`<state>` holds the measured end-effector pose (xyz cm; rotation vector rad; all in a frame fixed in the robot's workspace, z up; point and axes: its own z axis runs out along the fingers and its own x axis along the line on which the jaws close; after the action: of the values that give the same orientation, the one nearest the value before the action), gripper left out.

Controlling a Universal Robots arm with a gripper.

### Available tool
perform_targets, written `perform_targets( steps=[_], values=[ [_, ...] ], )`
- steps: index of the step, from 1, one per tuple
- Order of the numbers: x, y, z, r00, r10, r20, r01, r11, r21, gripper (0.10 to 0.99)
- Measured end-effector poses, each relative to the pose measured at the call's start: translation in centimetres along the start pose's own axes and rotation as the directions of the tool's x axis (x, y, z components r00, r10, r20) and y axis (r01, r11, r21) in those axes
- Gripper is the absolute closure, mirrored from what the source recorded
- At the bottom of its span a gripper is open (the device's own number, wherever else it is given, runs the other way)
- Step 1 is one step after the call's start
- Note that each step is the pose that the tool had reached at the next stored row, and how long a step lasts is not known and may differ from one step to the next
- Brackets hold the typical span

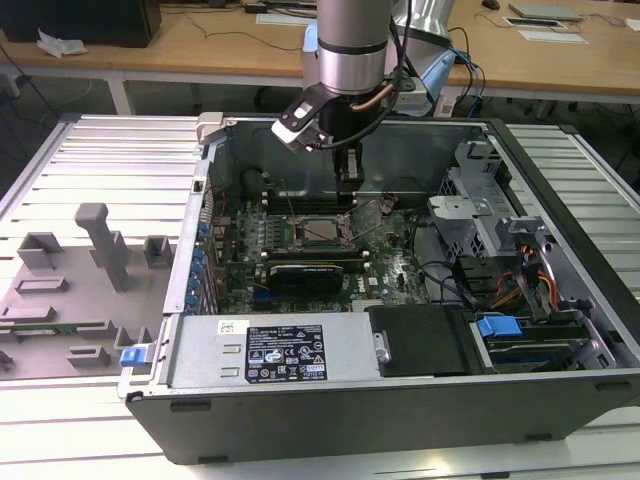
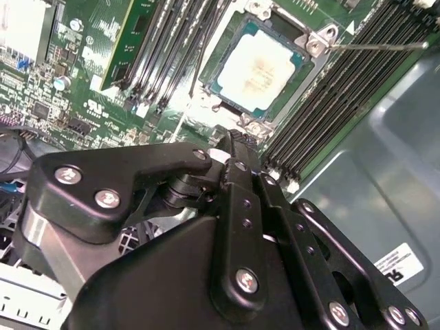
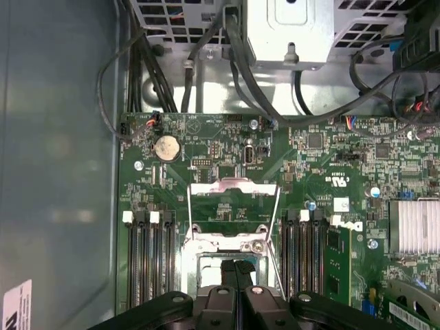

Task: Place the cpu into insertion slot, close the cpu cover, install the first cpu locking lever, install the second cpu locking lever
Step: 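Close the cpu cover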

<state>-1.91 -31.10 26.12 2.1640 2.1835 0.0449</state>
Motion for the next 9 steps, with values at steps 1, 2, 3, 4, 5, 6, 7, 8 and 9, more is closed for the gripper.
perform_targets(
  steps=[1,2,3,4,5,6,7,8,9],
  values=[
    [0.0,0.12,0.01,1.0,0.0,0.0,0.0,1.0,0.0,0.98],
    [0.0,0.36,0.03,1.0,0.0,-0.0001,0.0,1.0,0.0,0.98],
    [0.0,0.5,0.03,1.0,0.0,0.0,0.0,1.0,0.0,0.98],
    [0.0,0.68,0.05,1.0,0.0,0.0,0.0,1.0,0.0,0.98],
    [-0.01,1.01,0.07,1.0,0.0,0.0,0.0,1.0,0.0,0.98],
    [-0.01,1.44,0.1,1.0,0.0,0.0,0.0,1.0,0.0,0.98],
    [-0.02,1.98,0.13,1.0,0.0,0.0001,0.0,1.0,0.0,0.98],
    [-0.02,2.38,0.16,1.0,0.0,0.0,0.0,1.0,0.0,0.98],
    [-0.02,2.63,0.18,1.0,0.0,0.0001,0.0,1.0,0.0,0.98]
  ],
)
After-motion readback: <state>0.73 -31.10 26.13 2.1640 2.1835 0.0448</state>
